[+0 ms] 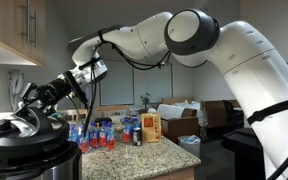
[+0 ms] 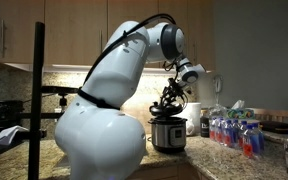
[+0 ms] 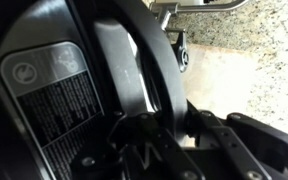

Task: Remove the black lid from the rice cooker

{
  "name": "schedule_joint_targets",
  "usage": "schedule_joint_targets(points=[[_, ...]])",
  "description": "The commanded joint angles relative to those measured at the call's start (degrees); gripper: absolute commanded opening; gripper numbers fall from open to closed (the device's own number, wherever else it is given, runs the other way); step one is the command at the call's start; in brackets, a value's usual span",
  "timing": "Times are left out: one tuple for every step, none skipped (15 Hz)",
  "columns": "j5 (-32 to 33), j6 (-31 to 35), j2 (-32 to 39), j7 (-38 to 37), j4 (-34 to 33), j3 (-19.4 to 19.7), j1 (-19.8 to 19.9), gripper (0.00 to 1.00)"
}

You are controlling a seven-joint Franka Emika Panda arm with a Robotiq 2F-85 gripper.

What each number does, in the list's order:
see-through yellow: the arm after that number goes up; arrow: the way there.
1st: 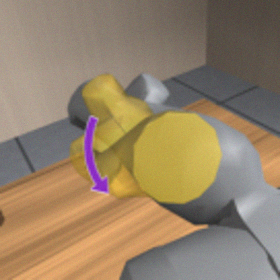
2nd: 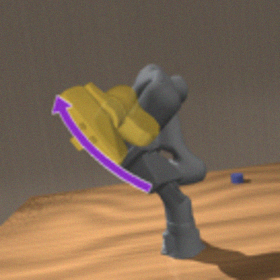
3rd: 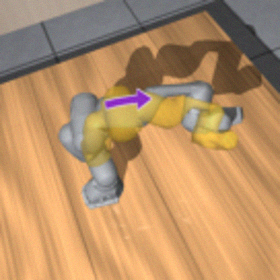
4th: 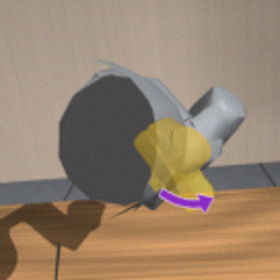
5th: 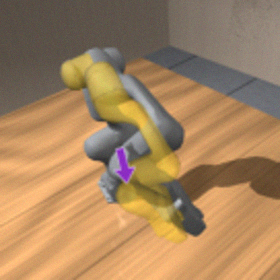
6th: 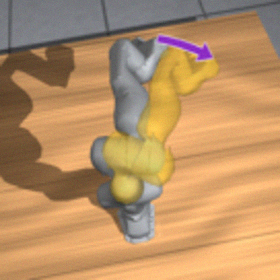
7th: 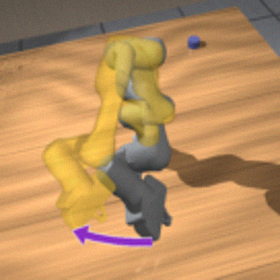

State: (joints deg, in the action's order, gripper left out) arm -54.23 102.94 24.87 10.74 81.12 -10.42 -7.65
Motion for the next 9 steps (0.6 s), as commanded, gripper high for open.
schedule_joint_targets(points=[[0.68,-1.11,-1.19,-6.54,-1.8,1.53,0.68,0.06],[1.1,-0.96,-1.53,-7.41,-1.69,2.08,0.81,0.06],[1.34,-0.82,-1.99,-7.94,-1.34,2.54,0.97,0.06],[1.51,-0.54,-2.3,-8.48,-1.08,2.97,1.02,0.06],[1.63,-0.4,-2.65,-8.84,-0.72,3.37,1.15,0.06],[2.13,-0.15,-3.21,-8.96,-0.08,3.7,1.11,0.06],[3.72,1.16,-3.87,-9.44,0.66,4.05,0.28,0.06],[2.54,0.21,-0.34,-6.09,-1.12,3.31,1.15,0.05],[3.25,0.3,-0.35,-6.19,-1.1,3.35,1.19,0.06]])
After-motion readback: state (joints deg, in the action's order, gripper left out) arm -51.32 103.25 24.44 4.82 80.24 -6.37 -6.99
